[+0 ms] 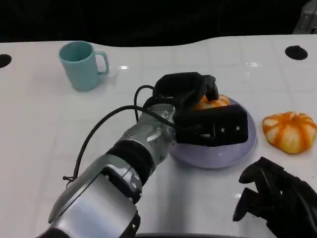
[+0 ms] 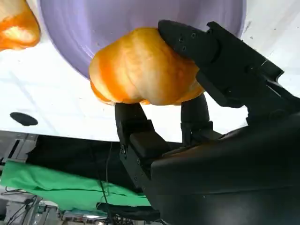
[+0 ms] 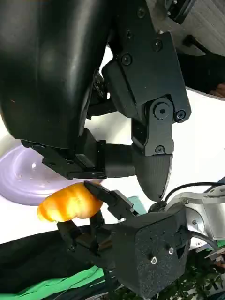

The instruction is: Grasp the bread from the table and place it into the plate.

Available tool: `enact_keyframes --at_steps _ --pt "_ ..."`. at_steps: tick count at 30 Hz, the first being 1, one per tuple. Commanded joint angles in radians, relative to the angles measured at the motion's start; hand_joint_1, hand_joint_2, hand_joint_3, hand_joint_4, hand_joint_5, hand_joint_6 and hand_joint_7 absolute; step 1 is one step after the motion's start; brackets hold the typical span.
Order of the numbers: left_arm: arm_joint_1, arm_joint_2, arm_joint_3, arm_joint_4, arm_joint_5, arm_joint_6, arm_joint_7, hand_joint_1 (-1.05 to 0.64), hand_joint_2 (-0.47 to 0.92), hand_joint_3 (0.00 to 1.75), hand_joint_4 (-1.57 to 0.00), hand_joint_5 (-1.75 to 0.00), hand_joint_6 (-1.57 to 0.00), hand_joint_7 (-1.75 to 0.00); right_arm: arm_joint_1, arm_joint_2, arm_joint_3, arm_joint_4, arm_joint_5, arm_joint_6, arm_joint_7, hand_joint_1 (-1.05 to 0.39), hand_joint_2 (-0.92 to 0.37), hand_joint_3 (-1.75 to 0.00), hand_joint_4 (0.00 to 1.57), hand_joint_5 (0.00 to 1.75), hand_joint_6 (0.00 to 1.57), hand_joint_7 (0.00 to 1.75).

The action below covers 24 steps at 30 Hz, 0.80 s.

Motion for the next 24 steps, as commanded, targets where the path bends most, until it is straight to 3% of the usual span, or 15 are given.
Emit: enact_keyframes --at_steps 1,2,4,6,8,10,11,12,15,24 --pt "-0.008 -0.014 0.036 0.019 -0.042 -0.006 -0.067 -0.22 0.92 0.11 -0.77 -1.60 -0.83 -0.44 0.007 -0.006 -0.003 -0.006 0.001 -0.020 0.008 -0.42 -0.92 -0.46 0.62 1.75 0.47 1.60" --pt "-0.010 -0.013 0.040 0.021 -0.048 -0.003 -0.097 -0.26 0.92 0.16 -0.61 -1.47 -0.70 -0.28 0.007 -0.006 -0.003 -0.006 0.000 -0.020 0.008 -0.42 -0.92 -0.46 0.62 1.75 0.47 1.60" --pt "-0.013 -0.010 0.041 0.023 -0.054 -0.002 -0.147 -0.29 0.92 0.20 -0.50 -1.36 -0.61 -0.17 0.007 -0.005 -0.004 -0.006 -0.001 -0.019 0.005 -0.42 -0.92 -0.46 0.62 1.75 0.47 1.60" --pt "-0.015 -0.004 0.035 0.023 -0.052 -0.005 -0.196 -0.42 0.92 0.22 -0.34 -0.69 -0.41 -0.04 0.007 -0.005 -0.005 -0.004 0.000 -0.020 0.006 -0.42 -0.92 -0.45 0.62 1.75 0.47 1.60" --pt "-0.016 -0.001 0.034 0.021 -0.050 -0.005 -0.215 -0.47 0.92 0.23 -0.31 -0.47 -0.34 -0.01 0.006 -0.006 -0.005 -0.003 0.001 -0.020 0.007 -0.42 -0.92 -0.45 0.62 1.75 0.48 1.60" --pt "-0.023 0.000 0.034 0.022 -0.050 0.008 -0.250 -0.48 0.92 0.23 -0.30 -0.42 -0.32 -0.01 0.005 -0.005 -0.006 -0.004 0.000 -0.018 0.004 -0.42 -0.92 -0.45 0.62 1.75 0.48 1.59" --pt "-0.028 0.001 0.033 0.023 -0.050 0.018 -0.275 -0.59 0.92 0.30 -0.12 -0.27 -0.17 0.00 0.004 -0.005 -0.006 -0.004 -0.001 -0.016 0.002 -0.42 -0.92 -0.44 0.62 1.75 0.48 1.59" --pt "-0.033 0.004 0.028 0.024 -0.045 0.024 -0.295 -0.64 0.92 0.33 -0.06 -0.21 -0.12 0.00 0.003 -0.005 -0.006 -0.002 -0.001 -0.018 0.003 -0.42 -0.92 -0.43 0.62 1.75 0.48 1.59" --pt "-0.046 0.016 0.008 0.023 -0.024 0.033 -0.331 -0.75 0.92 0.41 -0.01 -0.03 -0.06 0.00 0.000 -0.006 -0.008 0.004 0.001 -0.024 0.011 -0.43 -0.92 -0.43 0.62 1.75 0.49 1.59" --pt "-0.055 0.061 0.079 -0.001 -0.100 0.002 -0.447 -0.92 0.92 0.49 0.00 0.00 -0.03 -0.01 -0.007 -0.006 -0.020 0.017 0.008 -0.022 0.016 -0.43 -0.92 -0.43 0.62 1.75 0.49 1.59"
